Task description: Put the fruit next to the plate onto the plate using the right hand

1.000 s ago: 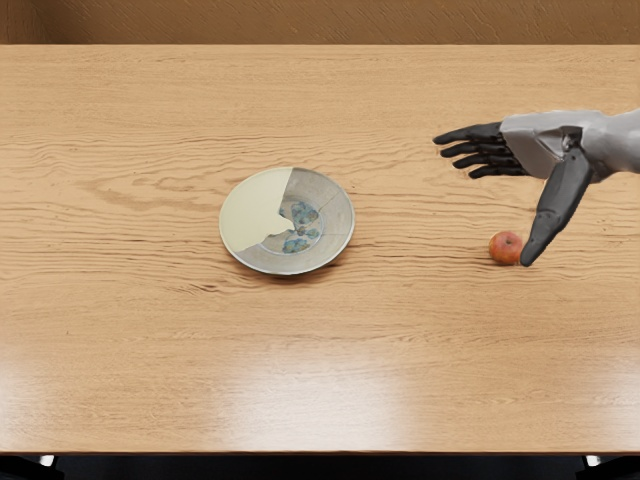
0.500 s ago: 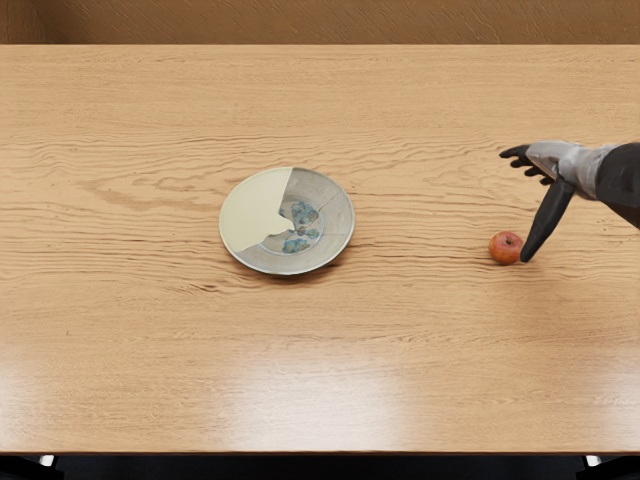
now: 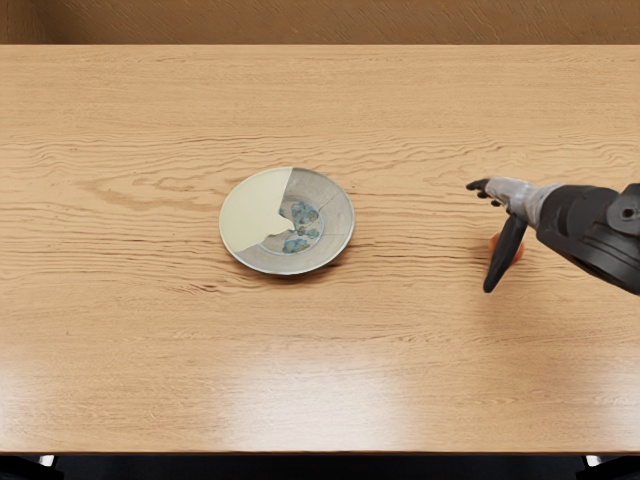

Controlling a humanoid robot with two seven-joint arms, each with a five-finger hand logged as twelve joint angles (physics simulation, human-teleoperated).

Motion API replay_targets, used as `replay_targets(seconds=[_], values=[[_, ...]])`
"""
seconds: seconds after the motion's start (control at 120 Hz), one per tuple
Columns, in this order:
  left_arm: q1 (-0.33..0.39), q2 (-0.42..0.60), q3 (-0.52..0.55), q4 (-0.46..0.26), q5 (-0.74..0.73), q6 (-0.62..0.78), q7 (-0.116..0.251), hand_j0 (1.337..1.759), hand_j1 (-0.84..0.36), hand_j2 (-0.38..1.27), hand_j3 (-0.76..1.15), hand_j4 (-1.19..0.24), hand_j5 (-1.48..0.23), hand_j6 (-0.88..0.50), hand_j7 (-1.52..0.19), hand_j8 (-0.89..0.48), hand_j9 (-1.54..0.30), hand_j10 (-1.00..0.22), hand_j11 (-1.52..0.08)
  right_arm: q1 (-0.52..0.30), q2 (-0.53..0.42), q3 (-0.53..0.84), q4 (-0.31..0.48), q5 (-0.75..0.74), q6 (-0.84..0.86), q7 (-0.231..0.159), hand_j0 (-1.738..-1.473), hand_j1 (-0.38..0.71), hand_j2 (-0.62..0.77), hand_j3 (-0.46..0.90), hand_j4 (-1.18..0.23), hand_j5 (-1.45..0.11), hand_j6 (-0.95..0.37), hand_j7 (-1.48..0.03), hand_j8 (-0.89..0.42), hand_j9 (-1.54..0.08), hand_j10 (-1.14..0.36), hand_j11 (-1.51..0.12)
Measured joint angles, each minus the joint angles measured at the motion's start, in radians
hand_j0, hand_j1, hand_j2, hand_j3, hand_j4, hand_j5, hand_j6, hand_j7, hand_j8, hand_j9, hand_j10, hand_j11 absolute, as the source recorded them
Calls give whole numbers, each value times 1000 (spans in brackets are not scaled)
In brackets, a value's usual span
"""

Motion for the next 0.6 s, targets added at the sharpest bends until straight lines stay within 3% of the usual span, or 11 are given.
replay_targets(seconds=[0.6], values=[[0,0,0,0,0,0,0,1658,55,49,0,-245,-318,-245,-318,-245,-318,-245,-318,-53,40,-58,0,-1,-197,0,-1658,-254,-15,0,-81,-104,-82,-104,-82,-104,-81,-104]])
